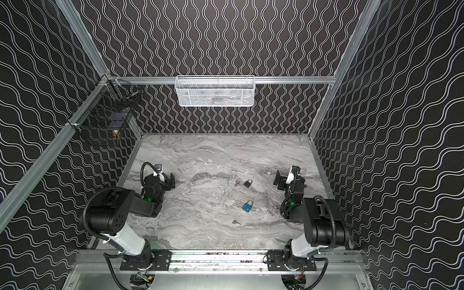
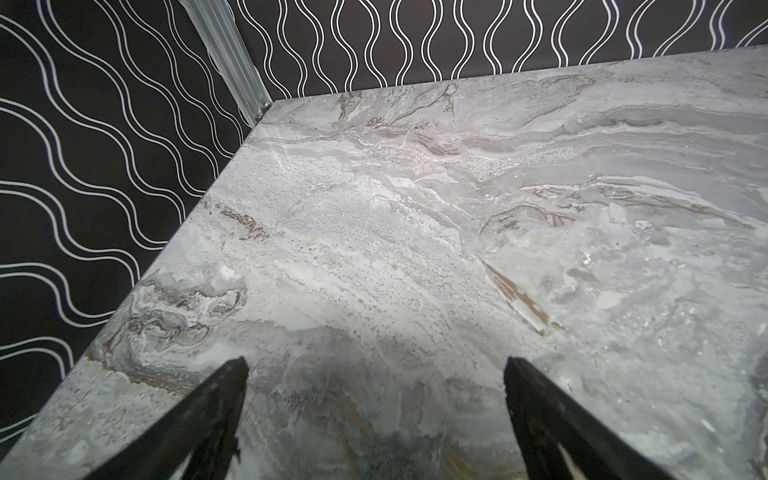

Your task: Unlock with the key

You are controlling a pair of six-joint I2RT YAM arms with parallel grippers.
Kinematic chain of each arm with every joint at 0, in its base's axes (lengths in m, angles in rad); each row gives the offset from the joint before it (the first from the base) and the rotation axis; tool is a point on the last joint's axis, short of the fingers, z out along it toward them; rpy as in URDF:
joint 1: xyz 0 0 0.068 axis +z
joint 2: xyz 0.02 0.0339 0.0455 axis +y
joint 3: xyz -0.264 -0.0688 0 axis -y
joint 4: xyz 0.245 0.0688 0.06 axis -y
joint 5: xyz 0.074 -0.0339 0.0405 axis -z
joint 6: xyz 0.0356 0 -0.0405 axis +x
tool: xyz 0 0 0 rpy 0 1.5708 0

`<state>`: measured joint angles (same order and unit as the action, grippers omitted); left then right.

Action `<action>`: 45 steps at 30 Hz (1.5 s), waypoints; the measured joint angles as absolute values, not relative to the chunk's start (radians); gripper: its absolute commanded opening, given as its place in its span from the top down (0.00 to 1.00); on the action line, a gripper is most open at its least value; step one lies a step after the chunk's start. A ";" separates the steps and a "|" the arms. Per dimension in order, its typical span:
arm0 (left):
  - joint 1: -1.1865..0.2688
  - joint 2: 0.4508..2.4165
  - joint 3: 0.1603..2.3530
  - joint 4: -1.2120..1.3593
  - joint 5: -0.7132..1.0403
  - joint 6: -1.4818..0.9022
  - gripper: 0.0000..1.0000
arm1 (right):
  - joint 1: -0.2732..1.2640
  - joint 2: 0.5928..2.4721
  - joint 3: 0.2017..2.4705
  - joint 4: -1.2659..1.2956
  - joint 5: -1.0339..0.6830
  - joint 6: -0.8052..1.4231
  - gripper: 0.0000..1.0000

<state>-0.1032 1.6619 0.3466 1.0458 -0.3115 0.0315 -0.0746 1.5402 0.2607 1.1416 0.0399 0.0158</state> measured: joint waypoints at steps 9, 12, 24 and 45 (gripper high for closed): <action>-0.103 1.662 0.347 1.046 -0.311 0.031 0.01 | -0.086 1.539 0.265 1.134 -0.009 0.017 0.01; -0.103 1.662 0.347 1.045 -0.311 0.031 0.01 | -0.086 1.539 0.265 1.134 -0.013 0.017 0.01; -0.103 1.662 0.346 1.046 -0.311 0.031 0.01 | -0.086 1.539 0.265 1.134 -0.016 0.015 0.01; -0.103 1.190 0.334 0.765 -0.287 -0.019 0.01 | -0.089 1.224 0.433 0.751 0.020 0.118 0.01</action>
<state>-0.1032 1.1900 0.3344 0.7647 -0.2867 -0.0185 -0.0887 1.2236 0.4328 0.7509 0.0204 0.1184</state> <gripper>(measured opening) 0.988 0.993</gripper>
